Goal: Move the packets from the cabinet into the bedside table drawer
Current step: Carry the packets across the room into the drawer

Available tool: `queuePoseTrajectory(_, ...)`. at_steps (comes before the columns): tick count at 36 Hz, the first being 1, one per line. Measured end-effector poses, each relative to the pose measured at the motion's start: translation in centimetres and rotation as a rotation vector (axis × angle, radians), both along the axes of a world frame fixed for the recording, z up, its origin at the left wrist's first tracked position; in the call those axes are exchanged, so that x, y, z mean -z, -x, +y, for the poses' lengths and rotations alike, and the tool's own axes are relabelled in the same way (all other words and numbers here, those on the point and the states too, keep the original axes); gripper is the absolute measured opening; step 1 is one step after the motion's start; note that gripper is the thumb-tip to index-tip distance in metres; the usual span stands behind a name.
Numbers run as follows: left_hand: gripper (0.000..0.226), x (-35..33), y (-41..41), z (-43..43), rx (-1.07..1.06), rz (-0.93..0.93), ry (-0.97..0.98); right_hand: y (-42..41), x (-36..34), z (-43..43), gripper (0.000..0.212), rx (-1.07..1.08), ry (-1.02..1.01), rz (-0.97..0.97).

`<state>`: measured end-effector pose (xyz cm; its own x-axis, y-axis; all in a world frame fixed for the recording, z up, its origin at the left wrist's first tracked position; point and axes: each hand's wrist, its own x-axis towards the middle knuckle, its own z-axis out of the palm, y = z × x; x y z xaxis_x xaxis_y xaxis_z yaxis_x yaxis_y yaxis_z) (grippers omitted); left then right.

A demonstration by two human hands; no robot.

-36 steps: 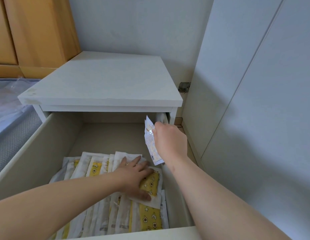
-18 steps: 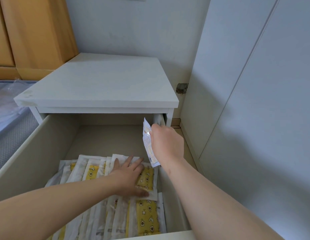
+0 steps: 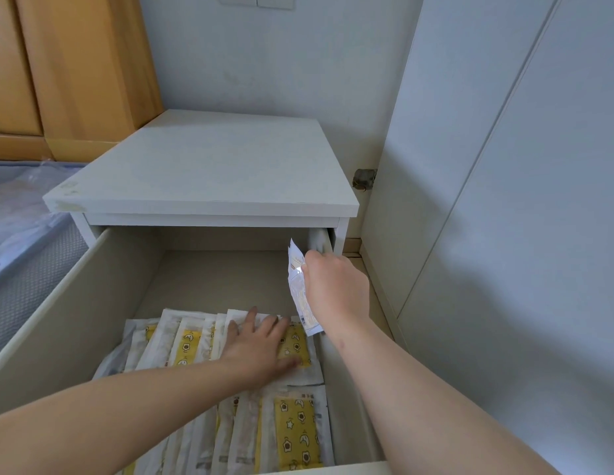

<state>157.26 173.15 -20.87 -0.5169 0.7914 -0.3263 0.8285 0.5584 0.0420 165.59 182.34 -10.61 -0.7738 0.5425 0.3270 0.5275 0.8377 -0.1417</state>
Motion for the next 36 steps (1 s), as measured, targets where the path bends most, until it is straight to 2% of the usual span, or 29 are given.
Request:
queuePoseTrajectory(2,0.060,-1.0,0.6,0.1,-0.038,0.012,-0.097,0.0,-0.1,0.0,0.016,0.001,-0.001,-0.001)
queuePoseTrajectory(4,0.052,-2.9,1.1,0.4,-0.210,-0.067,-0.310,-0.1,-0.1,0.2,0.014,-0.008,0.011,0.008)
queuePoseTrajectory(5,0.050,-4.2,1.4,0.5,-0.377,-0.205,-0.434,0.0,-0.2,0.2,0.014,-0.007,0.002,0.008)
queuePoseTrajectory(6,0.051,-5.5,1.7,0.5,-0.578,-0.433,-0.536,0.1,-0.1,0.1,0.013,-0.017,-0.026,0.026)
queuePoseTrajectory(8,0.062,-7.4,2.3,0.3,-0.956,-1.036,-0.638,0.3,0.0,0.0,0.007,-0.057,-0.133,0.100)
queuePoseTrajectory(9,0.070,-8.1,2.5,-0.1,-1.061,-1.267,-0.654,0.4,-0.2,-0.2,0.019,-0.102,-0.179,0.131)
queuePoseTrajectory(11,0.087,-9.2,2.7,-1.4,-1.125,-1.561,-0.678,0.6,-0.1,-0.4,0.033,-0.231,-0.277,0.189)
queuePoseTrajectory(13,0.099,-10.3,3.1,-2.3,-1.080,-1.744,-0.711,0.8,0.7,-0.6,0.030,-0.399,-0.352,0.242)
queuePoseTrajectory(15,0.096,-11.3,3.7,-3.0,-1.046,-1.871,-0.790,1.1,1.1,-1.3,0.024,-0.561,-0.392,0.291)
queuePoseTrajectory(19,0.051,-12.0,4.9,-4.2,-1.001,-1.789,-0.914,2.2,1.8,-2.1,0.011,-0.694,-0.382,0.375)
queuePoseTrajectory(21,0.032,-11.6,5.4,-4.4,-1.024,-1.708,-0.942,2.5,1.8,-2.3,0.020,-0.693,-0.327,0.374)
queuePoseTrajectory(23,0.031,-11.1,5.8,-4.5,-1.080,-1.635,-0.948,2.3,1.7,-2.5,0.031,-0.670,-0.136,0.316)
queuePoseTrajectory(26,0.027,-11.1,6.0,-4.4,-1.092,-1.527,-0.988,1.8,0.9,-3.0,0.055,-0.548,0.317,0.158)
queuePoseTrajectory(27,0.026,-11.1,6.1,-4.4,-1.061,-1.489,-1.011,1.7,0.5,-3.1,0.059,-0.489,0.515,0.178)
queuePoseTrajectory(29,0.031,-11.0,6.2,-4.2,-0.985,-1.430,-1.048,1.8,0.4,-2.8,0.052,-0.326,0.924,0.325)
queuePoseTrajectory(31,0.033,-11.0,5.9,-4.0,-0.925,-1.354,-1.040,1.9,0.6,-2.2,0.053,-0.146,1.225,0.376)
queuePoseTrajectory(33,0.034,-11.1,5.2,-3.7,-0.896,-1.254,-1.029,1.8,1.1,-2.1,0.044,-0.103,1.379,0.277)
queuePoseTrajectory(36,0.040,-10.7,4.3,-2.9,-0.924,-1.033,-1.078,2.0,1.3,-2.5,0.020,-0.132,1.314,0.225)
